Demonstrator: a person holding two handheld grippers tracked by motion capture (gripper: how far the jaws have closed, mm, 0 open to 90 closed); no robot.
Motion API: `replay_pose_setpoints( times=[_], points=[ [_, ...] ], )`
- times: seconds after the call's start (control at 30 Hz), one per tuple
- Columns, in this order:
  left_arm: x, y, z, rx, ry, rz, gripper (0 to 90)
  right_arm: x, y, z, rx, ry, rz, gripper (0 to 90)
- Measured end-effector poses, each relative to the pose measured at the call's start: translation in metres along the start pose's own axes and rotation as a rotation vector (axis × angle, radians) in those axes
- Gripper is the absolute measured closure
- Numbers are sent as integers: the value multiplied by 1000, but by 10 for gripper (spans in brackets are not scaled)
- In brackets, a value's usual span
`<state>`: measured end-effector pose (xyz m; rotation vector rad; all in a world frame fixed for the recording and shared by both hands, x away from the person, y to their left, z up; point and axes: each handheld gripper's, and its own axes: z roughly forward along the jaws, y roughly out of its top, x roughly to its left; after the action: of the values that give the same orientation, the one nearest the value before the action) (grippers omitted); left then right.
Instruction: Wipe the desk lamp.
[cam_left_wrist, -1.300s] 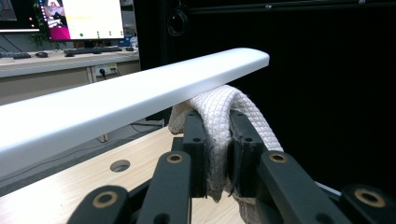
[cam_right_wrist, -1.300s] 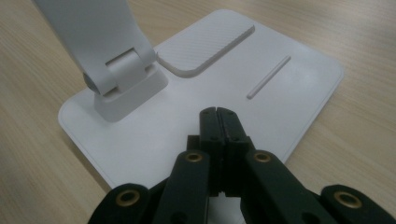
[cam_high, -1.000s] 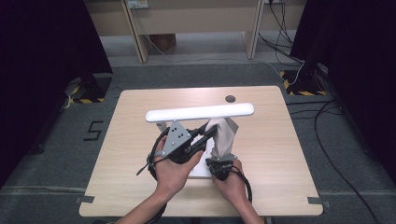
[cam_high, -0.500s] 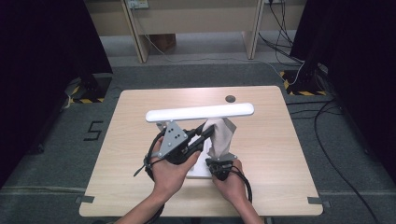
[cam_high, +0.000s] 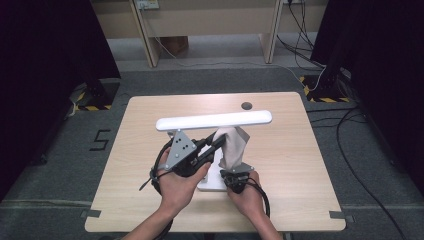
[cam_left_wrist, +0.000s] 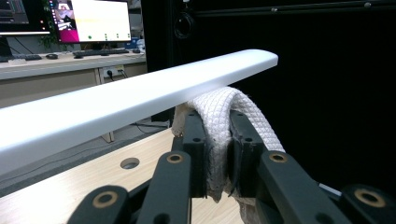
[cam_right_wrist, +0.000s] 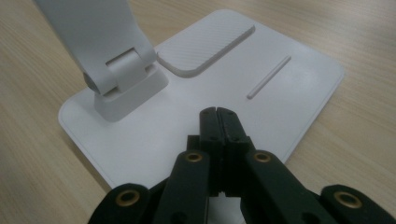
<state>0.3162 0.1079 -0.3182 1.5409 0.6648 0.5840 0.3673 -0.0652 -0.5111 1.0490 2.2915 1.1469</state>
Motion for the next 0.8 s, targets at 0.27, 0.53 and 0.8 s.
replay_pose_setpoints(
  times=[0.27, 0.53, 0.8],
  points=[
    [3, -1, -4, -2, 7, -1, 791, 0, 0, 0, -1, -1, -1, 900],
    [7, -2, -8, -3, 17, -1, 791, 0, 0, 0, -2, -1, -2, 900],
    [9, -2, -12, -5, 23, -4, 791, 0, 0, 0, -2, -1, -3, 900]
  ],
)
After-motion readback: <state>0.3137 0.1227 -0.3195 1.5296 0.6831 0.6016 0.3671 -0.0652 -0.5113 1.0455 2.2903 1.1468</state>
